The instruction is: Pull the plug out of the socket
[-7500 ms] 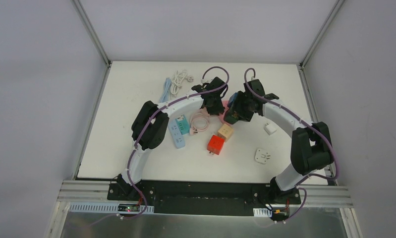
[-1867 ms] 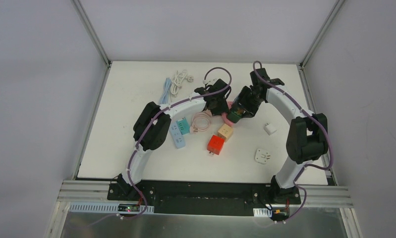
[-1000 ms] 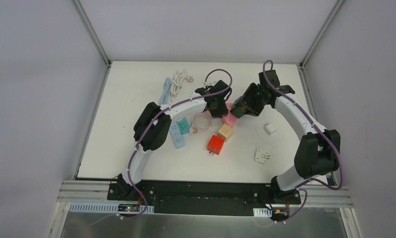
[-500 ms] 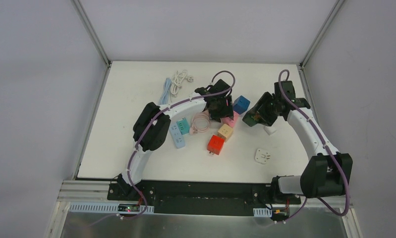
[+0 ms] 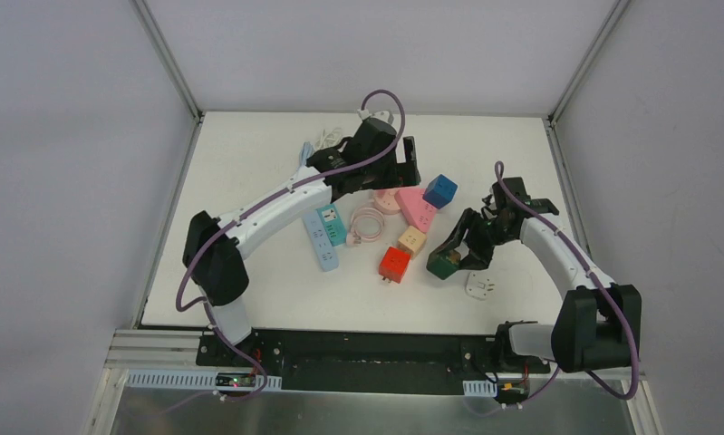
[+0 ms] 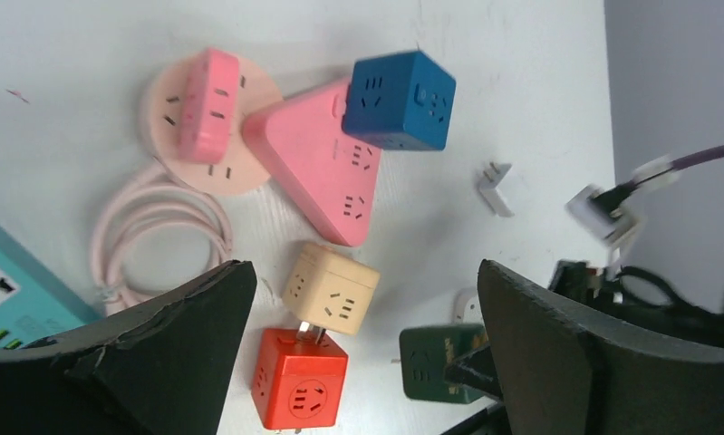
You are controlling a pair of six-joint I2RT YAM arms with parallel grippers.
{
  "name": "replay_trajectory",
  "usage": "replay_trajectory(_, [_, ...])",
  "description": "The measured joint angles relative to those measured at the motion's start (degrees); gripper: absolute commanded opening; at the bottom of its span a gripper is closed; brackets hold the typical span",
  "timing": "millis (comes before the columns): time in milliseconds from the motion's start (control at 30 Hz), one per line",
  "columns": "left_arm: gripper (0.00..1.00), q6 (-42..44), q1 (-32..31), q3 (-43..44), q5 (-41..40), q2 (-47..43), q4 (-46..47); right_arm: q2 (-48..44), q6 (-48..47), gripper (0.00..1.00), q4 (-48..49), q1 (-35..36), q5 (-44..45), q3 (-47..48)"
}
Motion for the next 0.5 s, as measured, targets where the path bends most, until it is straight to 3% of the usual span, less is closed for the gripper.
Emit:
replay_trajectory(100, [0.99,1.9,0.81,-0.24,-2.97,-3.61,-0.04,0.02,-0.28,0.15,-1.42,0.46,-2.25,-2.38])
replay_trajectory(333, [0.99,7.82,4.42,-1.92,-10.75,-9.27,-1.05,1.99,-0.44,0.62,-2.69,1.57,-1.55,-3.43])
replay_trajectory(500, [0.99,10.91,6.49,-3.02,-13.18,-10.95,-2.71,3.26,0.0,0.79,-2.6,1.73,4.61,-3.43])
